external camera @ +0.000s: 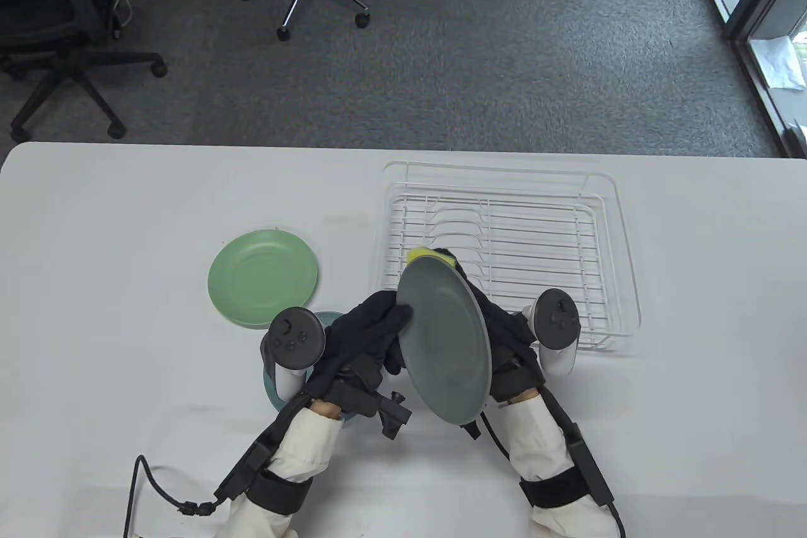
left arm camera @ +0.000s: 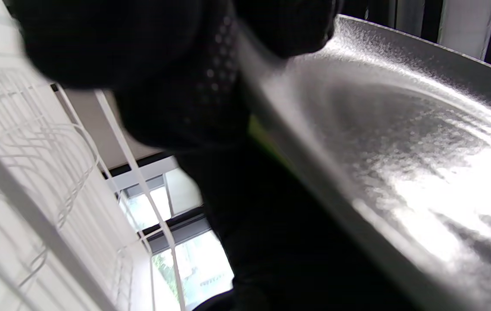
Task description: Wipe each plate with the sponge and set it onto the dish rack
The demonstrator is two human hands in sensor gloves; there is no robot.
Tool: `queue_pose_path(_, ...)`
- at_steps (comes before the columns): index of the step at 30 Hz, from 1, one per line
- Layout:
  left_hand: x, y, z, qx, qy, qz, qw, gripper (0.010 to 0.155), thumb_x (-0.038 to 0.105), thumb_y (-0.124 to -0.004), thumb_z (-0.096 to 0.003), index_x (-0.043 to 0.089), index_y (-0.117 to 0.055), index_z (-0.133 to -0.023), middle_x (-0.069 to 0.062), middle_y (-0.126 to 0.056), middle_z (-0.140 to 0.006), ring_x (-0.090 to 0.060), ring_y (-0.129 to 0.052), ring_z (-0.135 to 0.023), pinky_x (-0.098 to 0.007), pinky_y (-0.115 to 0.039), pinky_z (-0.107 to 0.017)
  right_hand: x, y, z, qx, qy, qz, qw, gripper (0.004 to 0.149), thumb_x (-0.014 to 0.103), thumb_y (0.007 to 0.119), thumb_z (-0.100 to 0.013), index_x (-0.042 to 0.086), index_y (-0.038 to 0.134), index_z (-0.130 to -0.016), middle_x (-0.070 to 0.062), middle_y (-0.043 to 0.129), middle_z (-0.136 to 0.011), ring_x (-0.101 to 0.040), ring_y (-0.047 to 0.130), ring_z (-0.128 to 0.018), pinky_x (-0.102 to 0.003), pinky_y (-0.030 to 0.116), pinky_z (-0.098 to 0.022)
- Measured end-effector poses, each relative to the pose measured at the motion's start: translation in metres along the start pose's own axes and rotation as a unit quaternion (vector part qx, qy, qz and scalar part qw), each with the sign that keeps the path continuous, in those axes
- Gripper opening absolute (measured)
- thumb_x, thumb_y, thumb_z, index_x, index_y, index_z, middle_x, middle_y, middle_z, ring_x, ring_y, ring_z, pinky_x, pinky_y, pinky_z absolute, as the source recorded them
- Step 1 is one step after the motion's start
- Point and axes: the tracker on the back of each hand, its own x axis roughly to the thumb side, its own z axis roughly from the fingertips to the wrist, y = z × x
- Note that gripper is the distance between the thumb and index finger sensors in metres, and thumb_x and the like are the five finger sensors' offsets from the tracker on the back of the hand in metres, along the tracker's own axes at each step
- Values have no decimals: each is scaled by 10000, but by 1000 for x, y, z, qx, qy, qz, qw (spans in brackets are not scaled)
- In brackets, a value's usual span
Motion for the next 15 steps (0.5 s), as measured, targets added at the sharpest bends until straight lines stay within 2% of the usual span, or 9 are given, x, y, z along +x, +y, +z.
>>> queue_pose_path(3, 1, 8, 1, 36, -13, -1, 999, 412, 312, -701, -566, 27, -849, -824, -131, -1015, -522, -142, -1090, -269, -162, -973, -120, 1, 7, -2, 20, 0, -1, 1000, 608, 367, 476, -693, 107, 258, -1196, -330, 568, -1096, -510, 701, -880, -548, 702, -629)
queue_pose_path(6, -1, 16, 2, 68, -16, -13, 997, 412, 306, -687, -577, 25, -826, -844, -118, -1004, -550, -130, -1085, -285, -154, -973, -133, 2, 7, -2, 19, 0, 14, 1000, 613, 348, 501, -684, 41, 327, -1185, -360, 658, -1023, -506, 782, -792, -520, 755, -578)
queue_pose_path(8, -3, 24, 1, 90, -14, -19, 996, 414, 304, -685, -581, 16, -820, -846, -114, -1003, -550, -123, -1082, -283, -143, -971, -133, 2, 7, -2, 39, 10, 9, 999, 619, 343, 496, -686, -4, 346, -1177, -377, 689, -984, -490, 832, -732, -482, 797, -534)
queue_pose_path(10, -7, 34, 1, 110, -7, -22, 994, 416, 301, -688, -582, 7, -821, -844, -115, -1001, -546, -119, -1078, -280, -139, -968, -130, -2, 6, -3, 72, 26, -49, 996, 625, 342, 487, -689, -26, 338, -1172, -392, 682, -972, -485, 846, -707, -449, 819, -512)
queue_pose_path(12, -10, 43, 1, 128, -3, -45, 991, 418, 297, -689, -583, -2, -821, -843, -117, -1001, -542, -117, -1077, -276, -138, -966, -128, -3, 3, -3, 77, 30, -102, 991, 624, 342, 494, -692, -24, 342, -1174, -411, 661, -969, -500, 836, -694, -438, 820, -497)
queue_pose_path(15, -11, 51, 1, 143, -6, -85, 986, 421, 298, -697, -581, -9, -826, -839, -118, -1002, -533, -105, -1073, -265, -133, -959, -118, 1, -6, -1, 65, 17, -101, 993, 634, 354, 519, -689, -10, 343, -1177, -419, 644, -981, -504, 818, -711, -438, 819, -494)
